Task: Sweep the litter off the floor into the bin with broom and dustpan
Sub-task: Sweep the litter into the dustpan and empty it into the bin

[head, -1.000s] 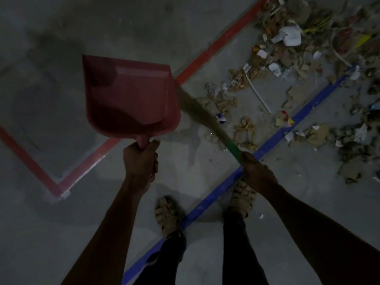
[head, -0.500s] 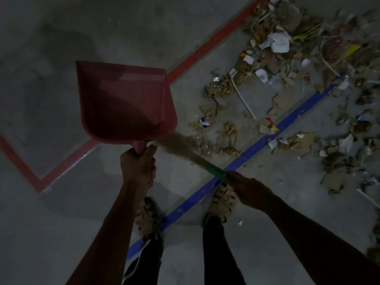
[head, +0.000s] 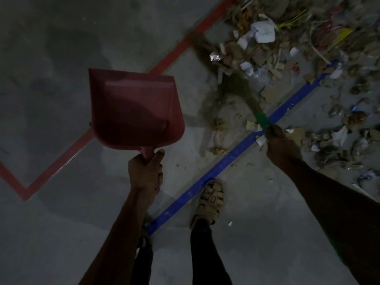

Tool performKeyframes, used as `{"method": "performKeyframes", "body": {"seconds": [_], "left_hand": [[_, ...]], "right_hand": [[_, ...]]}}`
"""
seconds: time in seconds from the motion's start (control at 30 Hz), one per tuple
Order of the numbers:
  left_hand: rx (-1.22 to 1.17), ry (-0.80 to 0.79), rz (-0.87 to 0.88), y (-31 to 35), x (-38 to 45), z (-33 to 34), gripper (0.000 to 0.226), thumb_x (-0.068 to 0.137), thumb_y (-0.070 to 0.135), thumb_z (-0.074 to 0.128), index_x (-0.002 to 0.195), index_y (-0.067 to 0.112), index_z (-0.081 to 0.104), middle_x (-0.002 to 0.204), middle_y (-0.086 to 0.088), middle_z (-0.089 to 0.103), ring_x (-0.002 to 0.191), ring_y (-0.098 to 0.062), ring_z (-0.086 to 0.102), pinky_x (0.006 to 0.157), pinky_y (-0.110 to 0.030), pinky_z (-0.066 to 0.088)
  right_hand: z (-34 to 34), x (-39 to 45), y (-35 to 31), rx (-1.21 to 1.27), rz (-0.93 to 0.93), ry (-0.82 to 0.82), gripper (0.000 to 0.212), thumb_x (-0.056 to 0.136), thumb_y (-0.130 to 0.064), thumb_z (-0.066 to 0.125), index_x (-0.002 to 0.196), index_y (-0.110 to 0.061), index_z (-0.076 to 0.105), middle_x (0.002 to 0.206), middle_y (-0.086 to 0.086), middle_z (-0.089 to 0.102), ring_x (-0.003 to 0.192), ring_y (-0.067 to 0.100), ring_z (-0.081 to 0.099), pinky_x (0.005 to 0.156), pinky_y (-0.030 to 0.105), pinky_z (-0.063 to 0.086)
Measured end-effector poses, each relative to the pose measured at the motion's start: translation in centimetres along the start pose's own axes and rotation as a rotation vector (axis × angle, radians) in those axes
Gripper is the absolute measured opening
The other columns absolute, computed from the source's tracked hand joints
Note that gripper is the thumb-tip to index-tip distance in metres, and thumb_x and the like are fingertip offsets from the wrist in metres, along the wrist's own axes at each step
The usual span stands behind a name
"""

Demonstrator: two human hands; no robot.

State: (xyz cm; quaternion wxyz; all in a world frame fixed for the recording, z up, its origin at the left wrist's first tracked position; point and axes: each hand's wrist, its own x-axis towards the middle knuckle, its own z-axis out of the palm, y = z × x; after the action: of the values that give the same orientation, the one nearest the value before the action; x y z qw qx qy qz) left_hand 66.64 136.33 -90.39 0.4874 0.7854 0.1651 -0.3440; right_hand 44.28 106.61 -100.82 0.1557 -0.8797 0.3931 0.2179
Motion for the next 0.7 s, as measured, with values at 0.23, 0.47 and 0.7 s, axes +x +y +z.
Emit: {"method": "performKeyframes", "body": {"seconds": [0.23, 0.47, 0.7], "left_hand": [[0.053, -0.008, 0.012, 0.6, 0.0, 3.0, 0.036, 0.094, 0.018, 0.072, 0.066, 0.013, 0.049, 0.054, -0.010, 0.046, 0.034, -0.015, 0.038, 0.037, -0.022, 0.030], [0.110, -0.053, 0.066, 0.6, -0.2, 3.7, 0.031, 0.093, 0.019, 0.072, 0.072, 0.009, 0.052, 0.057, -0.013, 0.048, 0.034, -0.016, 0.041, 0.041, -0.026, 0.035], [0.180, -0.082, 0.029, -0.8, -1.2, 4.2, 0.039, 0.094, 0.024, 0.072, 0.064, 0.013, 0.048, 0.051, -0.008, 0.046, 0.034, -0.016, 0.040, 0.039, -0.019, 0.028]], "right_hand": [[0.0, -1.7, 1.4, 0.048, 0.046, 0.117, 0.062, 0.096, -0.011, 0.049, 0.155, -0.009, 0.028, 0.161, 0.012, 0.020, 0.087, 0.045, 0.063, 0.073, 0.045, 0.051], [6.0, -11.0, 4.7, 0.206, -0.203, 0.047, 0.064, 0.097, -0.016, 0.048, 0.155, -0.021, 0.023, 0.156, 0.010, 0.032, 0.056, 0.019, 0.060, 0.047, 0.034, 0.055], [10.5, -16.1, 7.8, 0.135, -0.215, -0.189, 0.077, 0.095, -0.018, 0.058, 0.157, -0.031, 0.014, 0.159, 0.003, 0.032, 0.055, 0.012, 0.057, 0.051, 0.021, 0.046]]}}
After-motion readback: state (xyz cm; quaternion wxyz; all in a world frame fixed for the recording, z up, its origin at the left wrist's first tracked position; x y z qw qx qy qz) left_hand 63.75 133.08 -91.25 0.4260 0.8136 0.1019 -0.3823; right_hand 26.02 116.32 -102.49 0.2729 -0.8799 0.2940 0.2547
